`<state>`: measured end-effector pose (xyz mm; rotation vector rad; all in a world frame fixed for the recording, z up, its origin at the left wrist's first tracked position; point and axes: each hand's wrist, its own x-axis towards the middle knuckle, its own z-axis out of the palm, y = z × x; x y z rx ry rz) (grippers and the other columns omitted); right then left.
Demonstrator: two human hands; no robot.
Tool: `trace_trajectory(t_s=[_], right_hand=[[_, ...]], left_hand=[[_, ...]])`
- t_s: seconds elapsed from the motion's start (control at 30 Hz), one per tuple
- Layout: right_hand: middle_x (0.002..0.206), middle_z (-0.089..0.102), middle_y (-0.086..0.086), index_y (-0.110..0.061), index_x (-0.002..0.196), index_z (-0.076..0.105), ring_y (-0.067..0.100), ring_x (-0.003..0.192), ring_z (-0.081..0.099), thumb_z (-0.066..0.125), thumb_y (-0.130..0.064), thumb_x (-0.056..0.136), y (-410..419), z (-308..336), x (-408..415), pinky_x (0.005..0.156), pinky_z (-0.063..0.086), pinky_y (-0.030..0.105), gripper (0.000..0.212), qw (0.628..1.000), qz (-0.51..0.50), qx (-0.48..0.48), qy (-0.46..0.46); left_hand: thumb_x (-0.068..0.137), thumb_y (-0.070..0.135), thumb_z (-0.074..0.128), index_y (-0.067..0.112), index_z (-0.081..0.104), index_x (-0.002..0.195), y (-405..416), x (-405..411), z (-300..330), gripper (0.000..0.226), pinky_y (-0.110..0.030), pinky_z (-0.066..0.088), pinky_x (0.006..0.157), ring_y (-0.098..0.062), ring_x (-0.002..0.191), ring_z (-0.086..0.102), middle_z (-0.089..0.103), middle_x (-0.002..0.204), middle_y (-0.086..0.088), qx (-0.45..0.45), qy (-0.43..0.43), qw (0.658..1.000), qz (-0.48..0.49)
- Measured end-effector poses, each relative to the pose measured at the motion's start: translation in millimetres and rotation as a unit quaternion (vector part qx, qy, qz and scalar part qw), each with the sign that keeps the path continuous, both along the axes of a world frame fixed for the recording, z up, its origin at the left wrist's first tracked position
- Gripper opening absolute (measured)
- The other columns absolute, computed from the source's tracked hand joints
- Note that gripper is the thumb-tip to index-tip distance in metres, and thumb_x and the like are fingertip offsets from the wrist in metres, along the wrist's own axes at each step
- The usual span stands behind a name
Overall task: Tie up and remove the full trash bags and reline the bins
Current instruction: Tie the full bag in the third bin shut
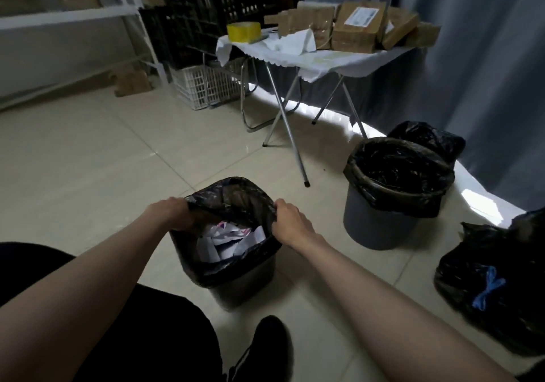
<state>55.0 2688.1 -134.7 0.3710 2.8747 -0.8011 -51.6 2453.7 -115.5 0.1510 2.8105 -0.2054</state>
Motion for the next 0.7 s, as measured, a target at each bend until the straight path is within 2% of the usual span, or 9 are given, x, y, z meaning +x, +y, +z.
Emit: trace_trajectory(t_s=[0.13, 0.3, 0.57, 0.7], right_hand=[[0.137, 0.042, 0.017, -0.013, 0.138, 0.037, 0.041, 0.122, 0.049, 0.046, -0.007, 0.095, -13.9, -5.9, 0.9, 0.097, 0.042, 0.042, 0.045, 0.999, -0.04, -0.031, -0.002], [0.133, 0.041, 0.016, -0.018, 0.137, 0.039, 0.042, 0.117, 0.051, 0.045, -0.004, 0.092, 1.7, -9.6, 10.4, 0.095, 0.045, 0.043, 0.047, 0.995, -0.089, -0.051, 0.0], [0.133, 0.044, 0.015, -0.021, 0.136, 0.04, 0.041, 0.122, 0.049, 0.047, -0.005, 0.09, 78.5, -6.9, 61.0, 0.097, 0.041, 0.041, 0.049, 0.98, -0.196, -0.03, -0.005], [0.135, 0.042, 0.016, -0.02, 0.139, 0.037, 0.04, 0.124, 0.049, 0.051, -0.006, 0.089, 116.7, -5.9, 98.2, 0.1, 0.042, 0.039, 0.054, 0.971, -0.235, -0.031, -0.021]], left_hand=[[0.088, 0.047, 0.057, 0.013, 0.057, 0.126, -10.6, -2.6, -3.4, 0.052, -0.041, 0.052, 0.092, -0.034, 0.112, 0.06, 0.058, 0.124, -0.015, 0.043, -0.015, 0.999, 0.008], [0.09, 0.04, 0.056, 0.009, 0.055, 0.122, 10.7, -1.4, -1.7, 0.045, -0.042, 0.05, 0.092, -0.036, 0.113, 0.057, 0.053, 0.126, -0.018, 0.064, -0.009, 0.998, -0.025], [0.091, 0.038, 0.056, 0.007, 0.048, 0.128, 110.4, 8.8, -4.6, 0.048, -0.041, 0.047, 0.093, -0.038, 0.116, 0.055, 0.047, 0.13, -0.018, 0.095, -0.024, 0.987, -0.131], [0.091, 0.041, 0.057, 0.007, 0.044, 0.129, 165.2, 25.9, -0.9, 0.053, -0.042, 0.046, 0.093, -0.037, 0.118, 0.054, 0.048, 0.131, -0.018, 0.081, -0.035, 0.977, -0.194]])
